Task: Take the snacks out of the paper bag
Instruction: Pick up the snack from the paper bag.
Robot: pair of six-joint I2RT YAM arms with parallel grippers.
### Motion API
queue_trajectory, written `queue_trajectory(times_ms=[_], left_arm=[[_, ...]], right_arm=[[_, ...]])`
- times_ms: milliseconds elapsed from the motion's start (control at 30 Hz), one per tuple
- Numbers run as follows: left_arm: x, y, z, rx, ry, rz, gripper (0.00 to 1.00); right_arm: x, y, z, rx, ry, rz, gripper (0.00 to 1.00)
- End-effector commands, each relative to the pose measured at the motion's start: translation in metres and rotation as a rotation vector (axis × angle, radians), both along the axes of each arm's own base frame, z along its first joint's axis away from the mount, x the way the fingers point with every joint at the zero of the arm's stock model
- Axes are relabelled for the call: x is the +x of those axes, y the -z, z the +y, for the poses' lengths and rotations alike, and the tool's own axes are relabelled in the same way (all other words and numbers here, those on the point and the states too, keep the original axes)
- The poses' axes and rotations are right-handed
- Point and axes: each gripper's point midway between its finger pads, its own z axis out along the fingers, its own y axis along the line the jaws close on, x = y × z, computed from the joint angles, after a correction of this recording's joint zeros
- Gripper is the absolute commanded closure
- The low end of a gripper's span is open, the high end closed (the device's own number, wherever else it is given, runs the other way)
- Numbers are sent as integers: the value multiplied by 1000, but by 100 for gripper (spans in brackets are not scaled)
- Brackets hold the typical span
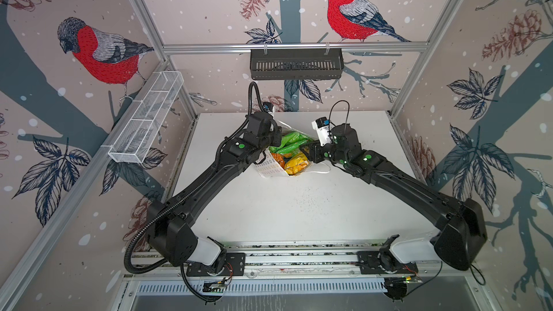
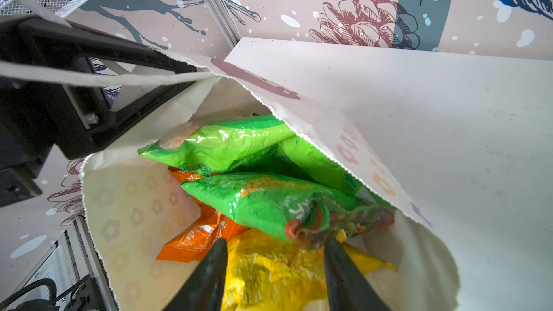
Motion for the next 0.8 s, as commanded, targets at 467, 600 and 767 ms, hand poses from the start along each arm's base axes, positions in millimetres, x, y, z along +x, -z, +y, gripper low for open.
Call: queue_trajectory(times_ms=[467, 600, 767], left_arm=[[0, -14, -12, -46, 28, -45, 100], [-1, -13, -13, -39, 29, -41, 100], [2, -10, -13, -29, 23, -37, 100]], right_arm=[[10, 1, 12, 14, 18, -6, 68], [11, 1, 10, 9, 28, -10, 79], [13, 0, 8, 7, 46, -15, 96]])
